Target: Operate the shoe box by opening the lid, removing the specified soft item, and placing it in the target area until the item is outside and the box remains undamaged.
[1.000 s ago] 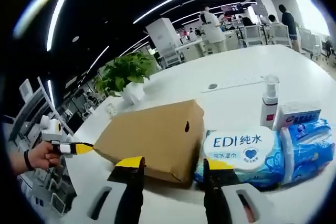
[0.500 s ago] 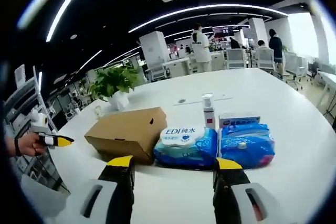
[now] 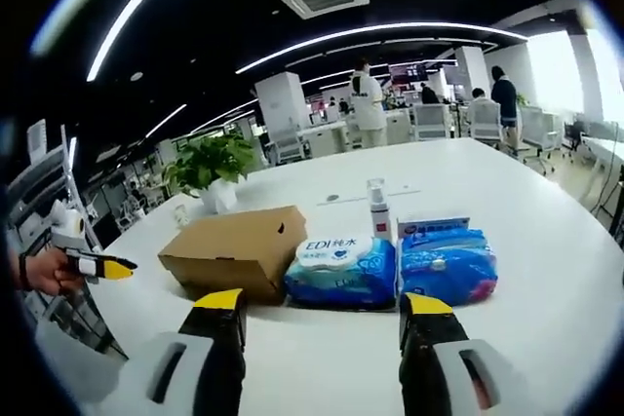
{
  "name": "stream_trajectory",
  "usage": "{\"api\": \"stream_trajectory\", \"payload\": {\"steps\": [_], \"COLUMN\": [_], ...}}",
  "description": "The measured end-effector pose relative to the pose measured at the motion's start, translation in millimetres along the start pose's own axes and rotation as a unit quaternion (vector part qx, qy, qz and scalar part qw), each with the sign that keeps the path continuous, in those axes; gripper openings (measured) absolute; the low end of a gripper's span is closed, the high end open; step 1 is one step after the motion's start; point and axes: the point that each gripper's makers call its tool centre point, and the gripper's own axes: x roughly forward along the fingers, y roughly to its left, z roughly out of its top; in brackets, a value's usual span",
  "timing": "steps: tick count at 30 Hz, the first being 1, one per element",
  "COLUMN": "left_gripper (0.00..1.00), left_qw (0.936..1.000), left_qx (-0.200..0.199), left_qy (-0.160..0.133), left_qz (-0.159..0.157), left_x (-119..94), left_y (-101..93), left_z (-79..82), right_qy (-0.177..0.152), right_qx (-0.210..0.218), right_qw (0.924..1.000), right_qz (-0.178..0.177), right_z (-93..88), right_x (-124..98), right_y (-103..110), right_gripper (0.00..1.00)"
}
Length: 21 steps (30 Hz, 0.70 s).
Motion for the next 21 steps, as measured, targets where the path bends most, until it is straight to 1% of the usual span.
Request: {"api": "stream_trajectory", "payload": {"steps": [2,3,4,5,9,12,15,21], "left_gripper": [0.58,0.58,0.58,0.58,0.58,0.57,0.57,0.57], "left_qw": [1.0000,0.9998,0.9996,0.9996,0.9996,0.9993,0.9991,0.9988], "left_qx": [-0.006,-0.019,-0.027,-0.026,-0.023,-0.029,-0.033,-0.034], "left_qy": [0.001,0.001,-0.001,0.000,0.002,-0.003,-0.007,-0.005], "left_qz": [0.002,0.004,0.006,0.009,0.017,0.023,0.027,0.034], "left_x": [1.2,0.9,0.9,0.3,-2.3,-5.7,-8.0,-10.2], "left_y": [-2.2,-2.5,-1.9,-1.0,-2.1,-4.9,-7.1,-11.8], "left_z": [-2.0,-3.0,-3.5,-4.4,-5.8,-4.3,-4.7,-11.7], "right_qy": [0.016,0.020,0.015,0.013,0.019,0.018,0.024,0.025], "right_qx": [-0.029,-0.043,-0.037,-0.033,-0.032,-0.034,-0.030,-0.033], "right_qw": [0.9994,0.9989,0.9992,0.9993,0.9991,0.9990,0.9988,0.9986], "right_qz": [-0.005,-0.002,0.003,0.011,0.021,0.024,0.029,0.033], "right_z": [-4.9,-5.0,-3.9,-3.2,-6.9,-6.0,-9.8,-10.0], "right_x": [0.2,1.6,2.5,2.8,3.8,4.6,4.5,3.0], "right_y": [1.6,3.8,6.5,8.8,12.6,14.5,16.7,20.5], "right_gripper": [0.65,0.65,0.64,0.65,0.64,0.63,0.62,0.61]}}
